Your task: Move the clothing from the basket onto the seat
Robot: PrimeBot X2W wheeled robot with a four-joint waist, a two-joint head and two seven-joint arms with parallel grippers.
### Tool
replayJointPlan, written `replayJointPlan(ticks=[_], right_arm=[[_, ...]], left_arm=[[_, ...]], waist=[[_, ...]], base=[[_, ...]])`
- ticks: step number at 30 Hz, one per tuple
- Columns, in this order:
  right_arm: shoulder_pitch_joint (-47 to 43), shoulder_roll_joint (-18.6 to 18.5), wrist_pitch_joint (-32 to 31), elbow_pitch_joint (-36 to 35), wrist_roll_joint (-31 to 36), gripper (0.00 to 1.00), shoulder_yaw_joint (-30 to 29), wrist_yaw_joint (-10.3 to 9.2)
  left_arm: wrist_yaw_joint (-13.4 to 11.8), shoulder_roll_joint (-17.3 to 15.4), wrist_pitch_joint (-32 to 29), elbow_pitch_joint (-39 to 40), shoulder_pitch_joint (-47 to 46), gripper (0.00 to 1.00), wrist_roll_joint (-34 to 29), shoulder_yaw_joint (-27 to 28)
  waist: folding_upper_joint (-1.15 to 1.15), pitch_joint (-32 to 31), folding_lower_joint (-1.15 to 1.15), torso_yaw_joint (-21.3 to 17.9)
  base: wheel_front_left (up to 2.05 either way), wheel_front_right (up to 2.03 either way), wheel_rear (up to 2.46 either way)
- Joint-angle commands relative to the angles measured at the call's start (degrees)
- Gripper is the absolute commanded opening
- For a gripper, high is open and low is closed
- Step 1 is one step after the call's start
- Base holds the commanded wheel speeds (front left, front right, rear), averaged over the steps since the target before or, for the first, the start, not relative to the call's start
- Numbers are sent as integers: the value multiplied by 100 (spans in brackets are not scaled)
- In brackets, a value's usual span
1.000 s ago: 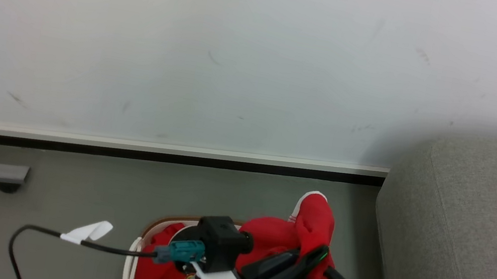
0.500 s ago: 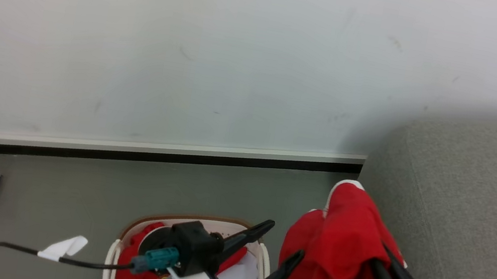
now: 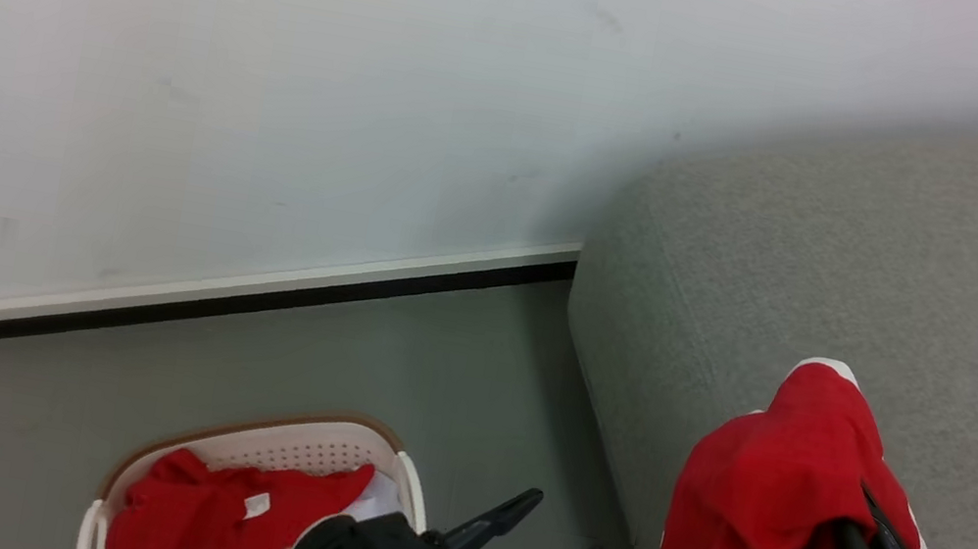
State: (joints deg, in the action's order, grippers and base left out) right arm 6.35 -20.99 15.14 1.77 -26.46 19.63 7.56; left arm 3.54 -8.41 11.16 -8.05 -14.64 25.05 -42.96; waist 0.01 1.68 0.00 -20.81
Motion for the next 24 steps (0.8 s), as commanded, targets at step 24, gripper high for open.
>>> replayJointPlan(ticks=[24], right_arm=[[2242,218,0,1141,-121,0,-1476,-14]], left_arm=[[110,-312,-401,29,-1713,100,-441,210]], waist=[[-1,2214,0,161]], base=[[0,0,0]])
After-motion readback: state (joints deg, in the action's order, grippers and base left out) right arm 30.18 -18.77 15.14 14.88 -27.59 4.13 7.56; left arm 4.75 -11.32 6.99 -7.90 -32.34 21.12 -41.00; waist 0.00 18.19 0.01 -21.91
